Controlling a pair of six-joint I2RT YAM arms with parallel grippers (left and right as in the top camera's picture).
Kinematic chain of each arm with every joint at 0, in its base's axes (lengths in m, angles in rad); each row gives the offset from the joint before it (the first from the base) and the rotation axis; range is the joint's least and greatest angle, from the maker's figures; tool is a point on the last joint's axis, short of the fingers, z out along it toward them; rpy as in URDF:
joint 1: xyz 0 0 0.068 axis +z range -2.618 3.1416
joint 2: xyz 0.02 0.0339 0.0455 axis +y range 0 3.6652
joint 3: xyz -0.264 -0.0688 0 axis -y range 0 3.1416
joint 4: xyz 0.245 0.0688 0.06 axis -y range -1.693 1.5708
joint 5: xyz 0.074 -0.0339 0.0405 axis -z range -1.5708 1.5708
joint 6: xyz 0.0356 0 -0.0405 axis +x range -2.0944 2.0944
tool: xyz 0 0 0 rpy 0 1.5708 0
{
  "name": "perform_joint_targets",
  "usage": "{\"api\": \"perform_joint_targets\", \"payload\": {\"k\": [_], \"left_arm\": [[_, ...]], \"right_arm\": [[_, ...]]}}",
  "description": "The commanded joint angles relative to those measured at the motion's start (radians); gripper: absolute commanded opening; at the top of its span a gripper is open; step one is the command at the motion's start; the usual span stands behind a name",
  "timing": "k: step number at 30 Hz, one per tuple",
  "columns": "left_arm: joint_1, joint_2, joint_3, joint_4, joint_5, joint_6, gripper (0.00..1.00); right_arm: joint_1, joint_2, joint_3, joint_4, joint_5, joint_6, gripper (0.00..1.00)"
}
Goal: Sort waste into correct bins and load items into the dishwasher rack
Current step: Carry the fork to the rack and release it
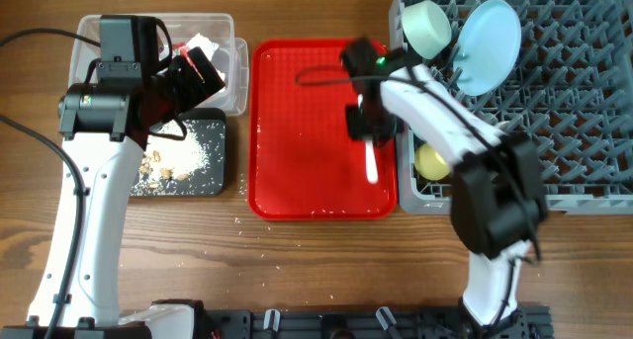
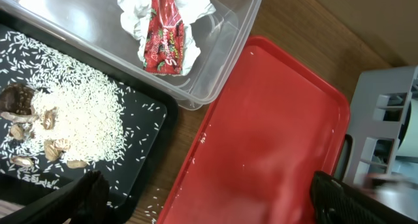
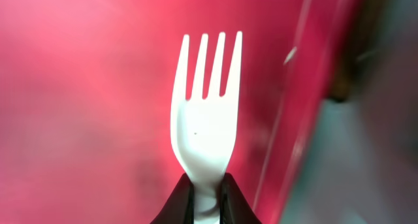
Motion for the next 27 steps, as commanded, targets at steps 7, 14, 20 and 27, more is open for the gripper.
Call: {"api": "perform_joint_targets", "payload": {"k": [7,14,20,27], "left_arm": [[0.005,0.008,0.001,0.002,0.001,0.001,1.00],[0.005,0.008,0.001,0.002,0.001,0.001,1.00],[0.005,0.008,0.001,0.002,0.001,0.001,1.00],[0.005,0.008,0.001,0.002,0.001,0.001,1.00]], "right_arm": [[-0.328,-0.433,0.164,-0.161,0.259,0.133,0.04],[-0.663,-0.382,0.003,-0.074,0.099,0.169,0.04],[-0.682,-0.348,-0.054,-0.051,0.031,0.111,0.82],[-0.682,-0.483,0.049,-0.123,-0.047,0.016,0.87]]}}
